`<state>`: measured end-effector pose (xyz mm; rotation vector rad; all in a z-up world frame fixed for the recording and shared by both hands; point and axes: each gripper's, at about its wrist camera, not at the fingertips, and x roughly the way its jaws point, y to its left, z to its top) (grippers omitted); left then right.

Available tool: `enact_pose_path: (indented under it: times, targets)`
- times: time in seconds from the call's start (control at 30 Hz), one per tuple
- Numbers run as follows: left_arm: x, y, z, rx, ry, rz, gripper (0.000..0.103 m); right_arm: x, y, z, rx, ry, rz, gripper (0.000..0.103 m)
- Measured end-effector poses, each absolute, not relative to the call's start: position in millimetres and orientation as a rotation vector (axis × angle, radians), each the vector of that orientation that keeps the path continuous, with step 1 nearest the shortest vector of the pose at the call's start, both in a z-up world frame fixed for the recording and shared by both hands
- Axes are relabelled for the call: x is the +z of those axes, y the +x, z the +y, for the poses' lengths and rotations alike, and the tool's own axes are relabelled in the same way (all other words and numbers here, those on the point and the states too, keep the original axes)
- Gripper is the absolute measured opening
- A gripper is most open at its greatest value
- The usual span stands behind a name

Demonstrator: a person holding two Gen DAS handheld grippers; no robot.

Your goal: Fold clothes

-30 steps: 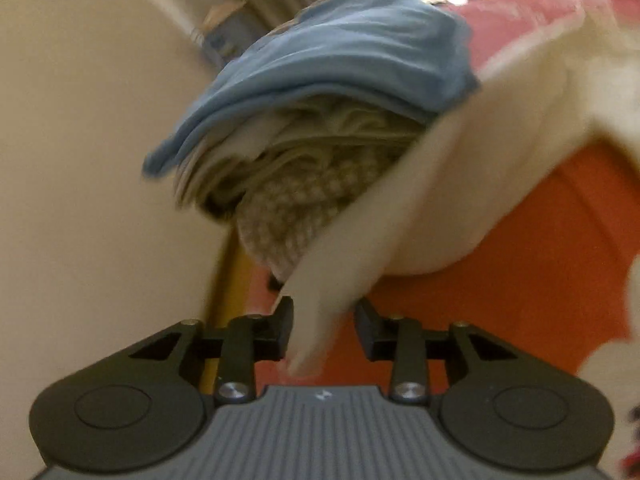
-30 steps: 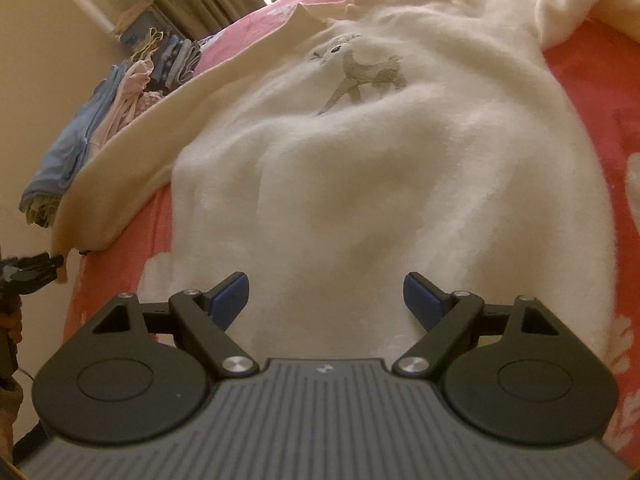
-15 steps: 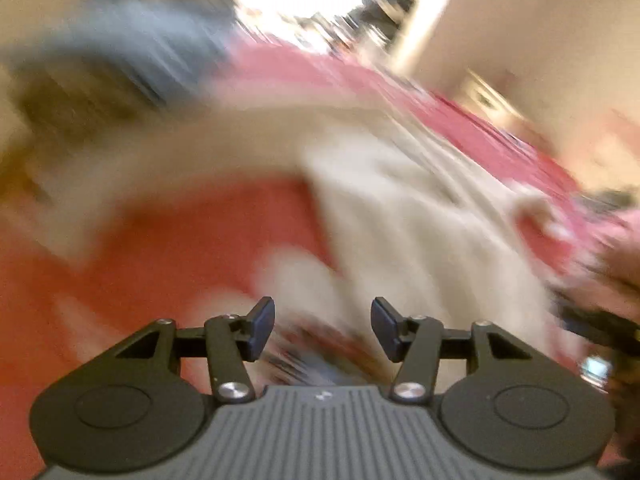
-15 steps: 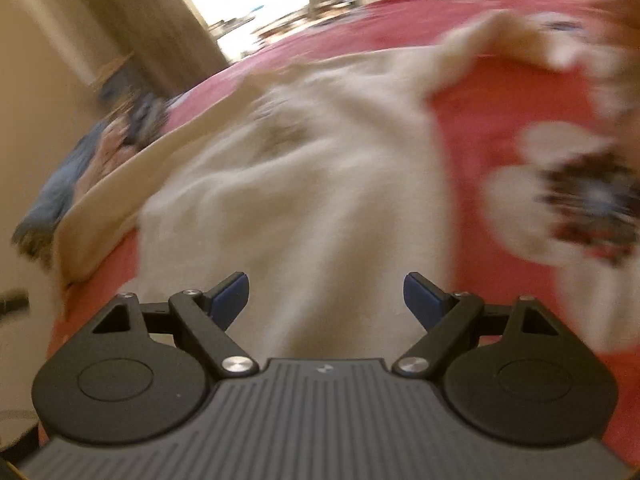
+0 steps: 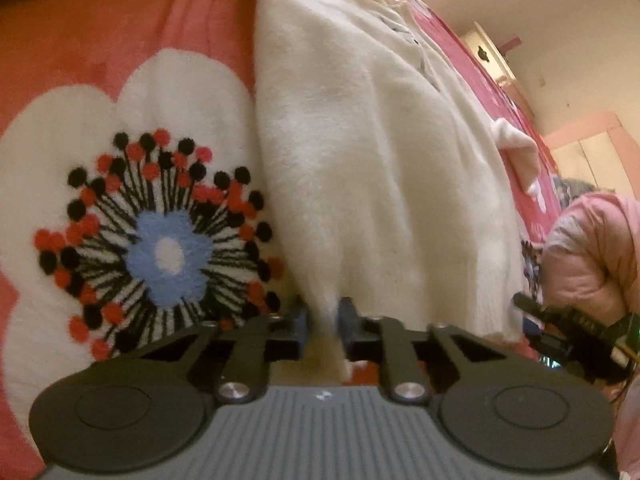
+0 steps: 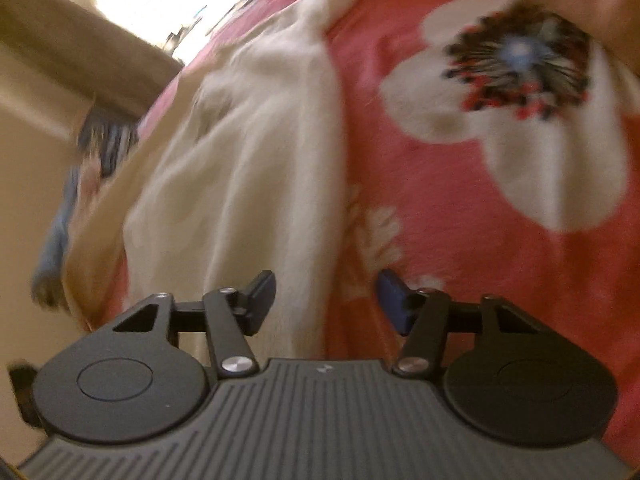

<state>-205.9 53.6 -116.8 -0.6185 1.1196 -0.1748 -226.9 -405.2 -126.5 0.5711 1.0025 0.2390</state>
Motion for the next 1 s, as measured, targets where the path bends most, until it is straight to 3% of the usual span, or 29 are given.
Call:
enact_pose_path:
  times: [0.03,0.07,0.33,0.43,0.63,0.83,1.0]
  targets:
    - [-117,-205,53,-0.166,-0.619,1.114,0.011,-125,-225,-398,0.236,0.51,1.005,0.022]
    - [-115,-205,54,-0.164,-0.62,1.106,0.01,-122,-223,-393,0.237,0.477,1.002,0.009]
    - [-27,-239,115,-0.191,-0.673,1.001,0.007,-39,-242,-426,0.246,0.577,0.885,0.006]
    - [-39,-242,118,-0.172,-0.622,1.073,0.007,-46,-244,-423,0.234,0.531,0.965,0.006]
    - [-101,-233,108,-0.118,-0.607,1.215,0.007,-118,-241,-429,0.146,0.576,1.118,0.006]
    - [-36,-252,109,-0.18,-0.555,1.117,0.007,-46,-258,-426,0.222,0.525,1.033,0.005]
    - [-74,-254,99,-0.178,-0.459,1.234,0.007,-63,-255,-426,0.193,0.45,1.119,0.006]
